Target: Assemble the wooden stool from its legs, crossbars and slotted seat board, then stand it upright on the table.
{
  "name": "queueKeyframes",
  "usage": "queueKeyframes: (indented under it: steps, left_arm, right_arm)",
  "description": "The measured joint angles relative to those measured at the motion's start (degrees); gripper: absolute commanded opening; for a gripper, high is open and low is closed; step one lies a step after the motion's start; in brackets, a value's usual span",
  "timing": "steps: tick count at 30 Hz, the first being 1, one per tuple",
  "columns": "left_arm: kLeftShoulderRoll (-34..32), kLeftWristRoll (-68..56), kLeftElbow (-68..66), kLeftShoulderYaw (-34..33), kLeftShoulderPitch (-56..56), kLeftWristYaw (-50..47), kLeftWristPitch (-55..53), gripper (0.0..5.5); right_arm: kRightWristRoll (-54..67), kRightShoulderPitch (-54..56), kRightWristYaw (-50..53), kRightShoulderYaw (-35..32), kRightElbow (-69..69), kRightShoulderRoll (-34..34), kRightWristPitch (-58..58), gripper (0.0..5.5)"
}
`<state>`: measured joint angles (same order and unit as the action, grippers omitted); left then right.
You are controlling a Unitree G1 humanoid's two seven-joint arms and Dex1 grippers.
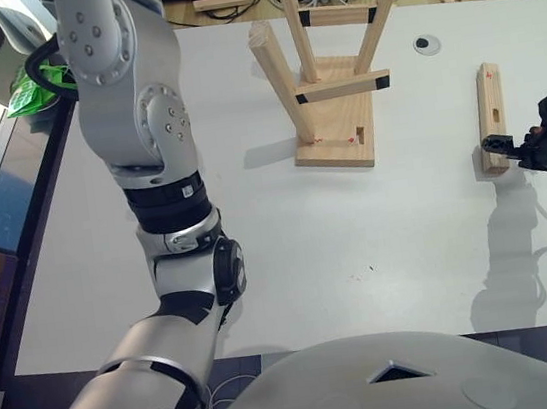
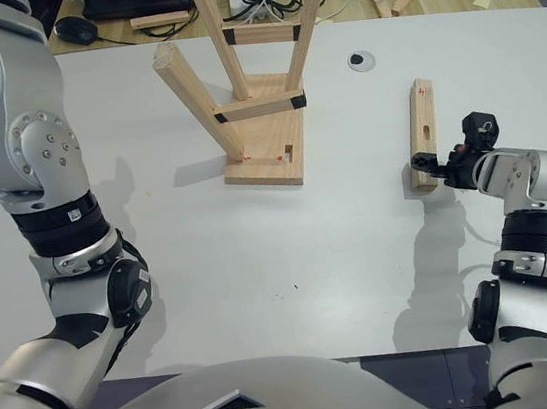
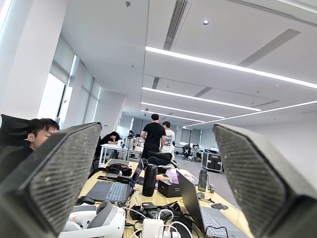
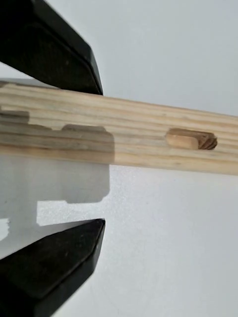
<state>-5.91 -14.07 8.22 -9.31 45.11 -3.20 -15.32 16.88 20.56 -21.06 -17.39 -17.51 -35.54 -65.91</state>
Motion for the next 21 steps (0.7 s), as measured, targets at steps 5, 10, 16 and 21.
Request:
queueKeyframes:
  steps: [5,10,16,21]
  left_arm:
    - [0.2,0.0,0.0,0.0,-0.2,-0.1,0.2,4.23]
    - [0.2,0.0,0.0,-0.2,-0.2,-0.4,0.6,4.23]
    - [0.2,0.0,-0.2,-0.2,-0.2,-0.5,0.9,4.23]
    - [0.0,0.0,-0.6,-0.6,-0.1,-0.5,1.0,4.23]
  right_arm:
    - [-0.5,-1.0,-0.7,0.9,-0.4,-1.1,1.5,3.34]
    - [-2.7,-3.8,-3.5,4.2,-1.2,-3.5,7.9,2.37]
    - [-2.9,-4.6,-4.7,4.4,-2.4,-3.8,11.4,2.03]
    - [-3.7,-5.1,-2.4,3.7,-3.5,-2.0,17.8,2.03]
